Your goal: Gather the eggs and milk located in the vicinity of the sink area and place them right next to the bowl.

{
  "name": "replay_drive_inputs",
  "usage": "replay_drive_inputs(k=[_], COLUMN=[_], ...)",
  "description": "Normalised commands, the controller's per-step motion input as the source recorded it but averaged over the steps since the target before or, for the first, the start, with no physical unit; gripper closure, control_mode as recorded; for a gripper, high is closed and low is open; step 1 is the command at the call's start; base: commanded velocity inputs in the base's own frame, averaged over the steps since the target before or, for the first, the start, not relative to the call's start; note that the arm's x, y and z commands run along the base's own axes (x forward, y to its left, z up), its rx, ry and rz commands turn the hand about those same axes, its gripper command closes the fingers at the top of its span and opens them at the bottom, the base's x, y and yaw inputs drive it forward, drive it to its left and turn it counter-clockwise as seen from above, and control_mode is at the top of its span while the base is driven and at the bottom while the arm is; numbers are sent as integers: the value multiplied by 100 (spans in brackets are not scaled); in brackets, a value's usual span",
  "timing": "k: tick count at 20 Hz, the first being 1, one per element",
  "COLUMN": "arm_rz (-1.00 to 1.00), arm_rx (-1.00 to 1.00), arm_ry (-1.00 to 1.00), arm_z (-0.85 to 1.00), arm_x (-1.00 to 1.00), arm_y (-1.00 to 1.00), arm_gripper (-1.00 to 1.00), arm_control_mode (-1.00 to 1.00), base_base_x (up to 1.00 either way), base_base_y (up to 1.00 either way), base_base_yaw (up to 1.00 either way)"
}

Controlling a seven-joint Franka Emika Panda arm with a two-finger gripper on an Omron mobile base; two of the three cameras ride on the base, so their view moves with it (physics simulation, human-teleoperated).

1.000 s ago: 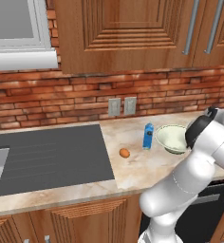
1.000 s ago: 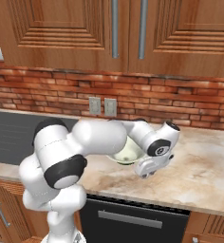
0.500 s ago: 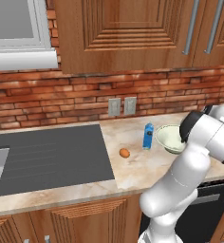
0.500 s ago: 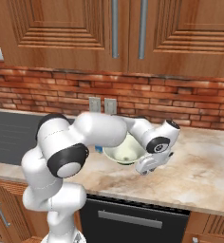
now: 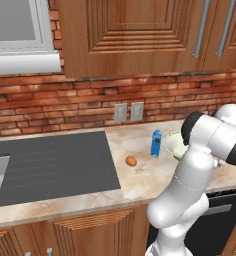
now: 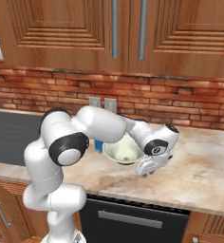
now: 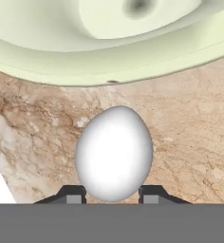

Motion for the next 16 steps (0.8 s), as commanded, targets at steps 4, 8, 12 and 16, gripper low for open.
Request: replay_drive_inputs(k=[4,8,12,16], arm_rz=[0,0,0,0], arm_rx=[0,0,0,0], arm_ry=[0,0,0,0], arm_z=[-2,0,-2,0], arm_x=[2,6,7,12], arm_y=[0,0,0,0], arm_gripper=[100,100,100,100], arm_control_mode=[-100,-100,-100,-100], base_base_x=[0,0,0,0], base_base_y=[0,0,0,0], base_base_yaw=[0,0,0,0])
